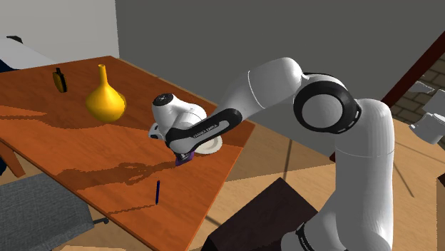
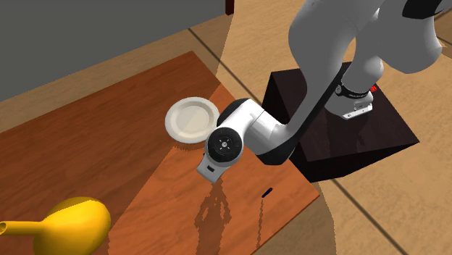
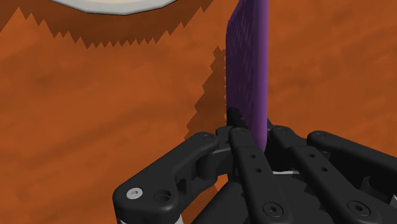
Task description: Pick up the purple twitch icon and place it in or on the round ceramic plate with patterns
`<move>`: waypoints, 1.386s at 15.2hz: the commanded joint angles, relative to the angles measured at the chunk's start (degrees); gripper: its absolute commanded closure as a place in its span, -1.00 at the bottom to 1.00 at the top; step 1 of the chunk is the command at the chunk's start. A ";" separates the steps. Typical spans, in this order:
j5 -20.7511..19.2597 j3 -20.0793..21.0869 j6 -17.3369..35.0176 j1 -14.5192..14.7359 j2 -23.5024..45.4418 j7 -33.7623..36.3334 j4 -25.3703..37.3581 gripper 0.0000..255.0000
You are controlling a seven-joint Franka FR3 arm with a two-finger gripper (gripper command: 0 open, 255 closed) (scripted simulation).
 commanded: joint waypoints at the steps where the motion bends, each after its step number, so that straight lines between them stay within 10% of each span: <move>1: 0.00 0.00 0.00 0.00 0.01 0.00 0.00 1.00; 21: 3.09 0.46 -8.17 -3.27 -7.71 -7.29 2.05 1.00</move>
